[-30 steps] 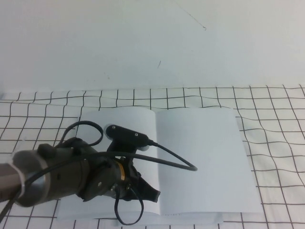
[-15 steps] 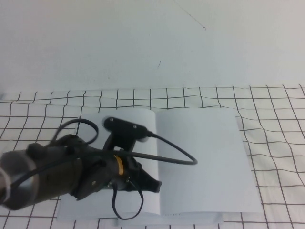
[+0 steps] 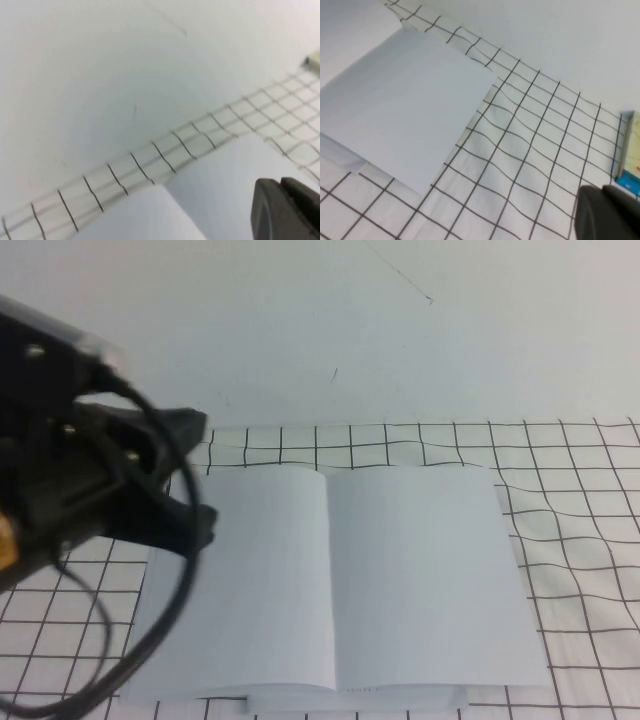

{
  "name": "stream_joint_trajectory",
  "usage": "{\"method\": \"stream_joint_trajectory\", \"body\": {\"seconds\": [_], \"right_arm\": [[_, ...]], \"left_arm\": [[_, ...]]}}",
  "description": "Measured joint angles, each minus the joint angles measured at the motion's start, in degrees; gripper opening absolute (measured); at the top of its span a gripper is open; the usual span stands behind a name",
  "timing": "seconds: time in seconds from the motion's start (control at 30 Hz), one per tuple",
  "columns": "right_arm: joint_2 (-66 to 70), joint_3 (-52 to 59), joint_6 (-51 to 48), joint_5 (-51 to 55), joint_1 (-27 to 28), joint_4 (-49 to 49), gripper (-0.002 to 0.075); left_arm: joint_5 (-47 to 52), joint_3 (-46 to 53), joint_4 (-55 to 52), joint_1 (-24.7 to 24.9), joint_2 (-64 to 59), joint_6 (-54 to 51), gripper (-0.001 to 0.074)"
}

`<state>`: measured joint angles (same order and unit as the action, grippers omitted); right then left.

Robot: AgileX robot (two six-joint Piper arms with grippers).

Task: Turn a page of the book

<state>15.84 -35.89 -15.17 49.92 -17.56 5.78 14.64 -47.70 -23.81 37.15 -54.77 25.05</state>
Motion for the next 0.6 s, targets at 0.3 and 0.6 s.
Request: {"method": "stream_joint_trajectory", "body": {"seconds": [0.3,0.6], "right_arm": [[-5.4,13.2,0.2,-8.8,0.0,-4.5,-0.0001],[-5.4,14.3,0.2,-9.6,0.0,-5.3,-0.0001]], "left_arm": [[-0.8,9.8,-3.1,0.0,20.6,0.0,-0.0002],[-0.3,15.5,-4.6,0.0,28.9,0.0,-0.0002]]}}
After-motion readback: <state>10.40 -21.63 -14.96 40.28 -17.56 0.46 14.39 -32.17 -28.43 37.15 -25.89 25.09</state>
